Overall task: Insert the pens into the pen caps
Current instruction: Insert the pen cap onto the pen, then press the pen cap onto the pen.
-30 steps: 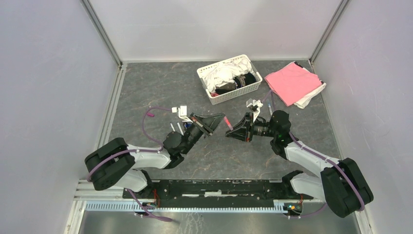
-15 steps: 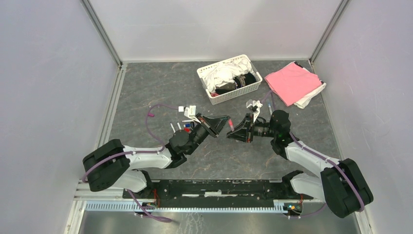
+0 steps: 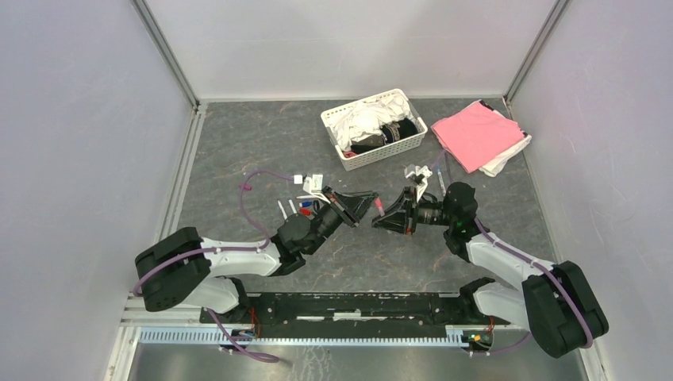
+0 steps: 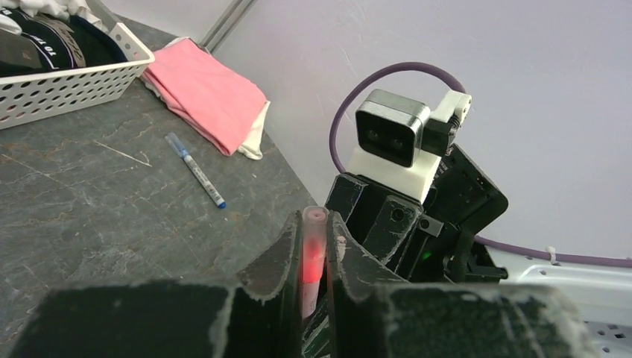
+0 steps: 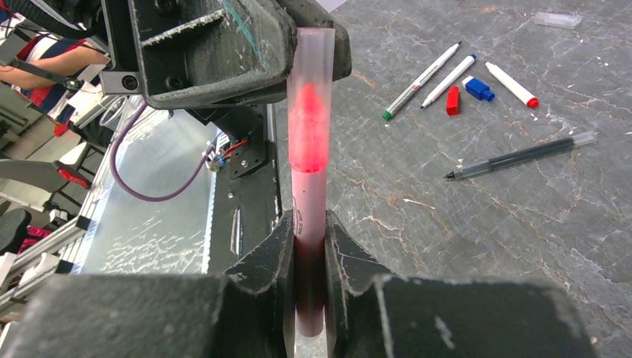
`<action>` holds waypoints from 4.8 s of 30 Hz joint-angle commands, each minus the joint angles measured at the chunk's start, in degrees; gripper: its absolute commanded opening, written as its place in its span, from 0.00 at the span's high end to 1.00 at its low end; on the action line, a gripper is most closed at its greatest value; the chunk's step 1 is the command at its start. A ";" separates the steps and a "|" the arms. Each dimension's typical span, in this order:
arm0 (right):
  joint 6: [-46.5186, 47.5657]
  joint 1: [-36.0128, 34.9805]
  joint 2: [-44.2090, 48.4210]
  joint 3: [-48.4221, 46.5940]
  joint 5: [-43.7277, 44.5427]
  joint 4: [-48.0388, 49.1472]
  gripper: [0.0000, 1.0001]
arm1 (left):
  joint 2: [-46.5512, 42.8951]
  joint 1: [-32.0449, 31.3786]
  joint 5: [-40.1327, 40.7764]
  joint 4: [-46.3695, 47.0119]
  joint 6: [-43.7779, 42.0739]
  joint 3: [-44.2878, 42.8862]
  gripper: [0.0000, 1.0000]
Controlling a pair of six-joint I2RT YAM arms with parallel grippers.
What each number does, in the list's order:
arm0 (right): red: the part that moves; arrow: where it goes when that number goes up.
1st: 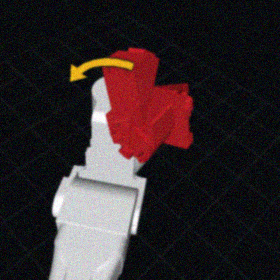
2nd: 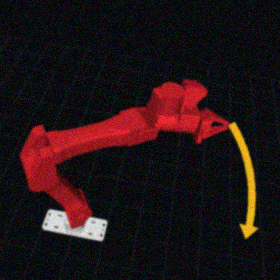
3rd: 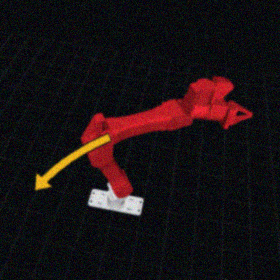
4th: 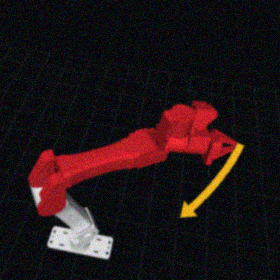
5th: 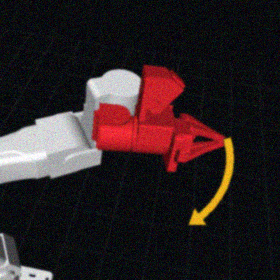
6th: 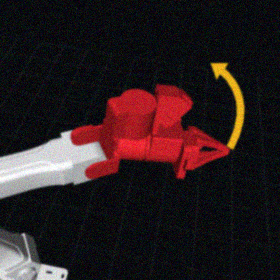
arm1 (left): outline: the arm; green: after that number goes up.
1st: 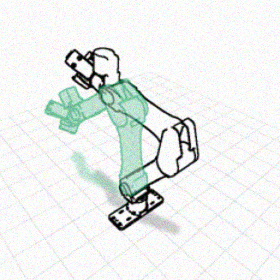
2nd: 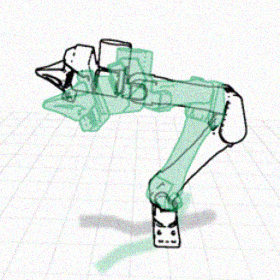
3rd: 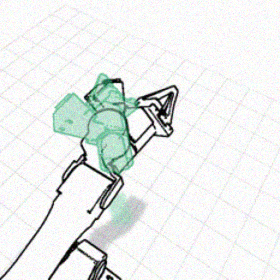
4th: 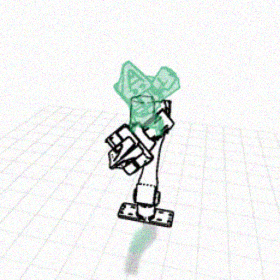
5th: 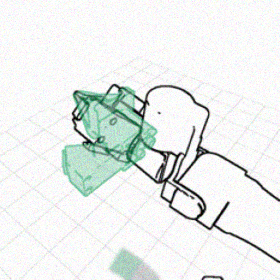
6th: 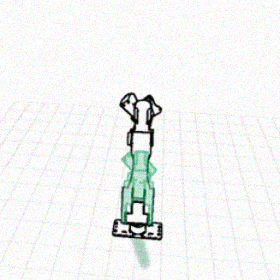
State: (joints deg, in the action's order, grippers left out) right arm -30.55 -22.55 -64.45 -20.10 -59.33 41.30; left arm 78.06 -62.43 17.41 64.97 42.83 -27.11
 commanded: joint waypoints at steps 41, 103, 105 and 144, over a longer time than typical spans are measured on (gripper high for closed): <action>8.09 -0.74 1.65 -3.05 -9.66 4.67 1.00 | -6.27 11.81 -40.68 -11.76 -4.20 -8.39 0.32; 14.00 9.49 4.52 -9.14 0.30 -3.99 1.00 | 6.34 -10.42 -24.81 -15.71 16.09 4.23 0.98; 15.53 8.79 4.09 -9.65 0.75 -5.41 1.00 | 8.56 -10.45 -25.82 -17.92 17.42 1.98 0.98; 18.53 6.15 5.02 -7.32 -0.45 -5.74 1.00 | 5.56 -18.51 -9.72 -15.00 -3.17 5.05 0.98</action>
State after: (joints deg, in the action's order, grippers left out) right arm -25.02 -15.42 -61.49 -18.98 -74.98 37.32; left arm 83.61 -76.77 25.50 65.12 40.36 -24.75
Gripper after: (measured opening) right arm 0.183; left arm 0.215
